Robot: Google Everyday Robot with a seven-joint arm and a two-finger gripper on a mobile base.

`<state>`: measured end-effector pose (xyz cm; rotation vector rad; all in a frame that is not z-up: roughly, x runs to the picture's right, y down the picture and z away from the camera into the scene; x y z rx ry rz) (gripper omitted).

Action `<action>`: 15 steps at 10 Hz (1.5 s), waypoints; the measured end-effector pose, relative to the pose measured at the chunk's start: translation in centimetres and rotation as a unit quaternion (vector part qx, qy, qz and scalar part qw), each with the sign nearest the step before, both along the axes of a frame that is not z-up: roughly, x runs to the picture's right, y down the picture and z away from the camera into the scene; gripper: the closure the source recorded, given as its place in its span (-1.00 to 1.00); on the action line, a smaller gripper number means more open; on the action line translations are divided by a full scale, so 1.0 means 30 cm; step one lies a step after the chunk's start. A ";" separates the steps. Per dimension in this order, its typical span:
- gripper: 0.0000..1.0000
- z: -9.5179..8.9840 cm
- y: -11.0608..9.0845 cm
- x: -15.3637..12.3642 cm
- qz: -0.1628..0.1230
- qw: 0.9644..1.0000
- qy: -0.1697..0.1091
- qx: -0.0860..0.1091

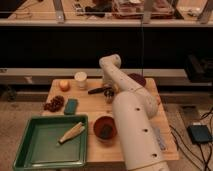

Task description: Place brush in paper cup

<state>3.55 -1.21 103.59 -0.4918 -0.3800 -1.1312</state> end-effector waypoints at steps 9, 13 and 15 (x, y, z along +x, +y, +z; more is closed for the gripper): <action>1.00 -0.120 -0.129 0.001 0.039 0.998 -0.025 0.049; 1.00 -0.263 -0.266 0.006 0.067 0.991 -0.056 0.098; 1.00 -0.301 -0.281 -0.004 0.074 0.988 -0.074 0.110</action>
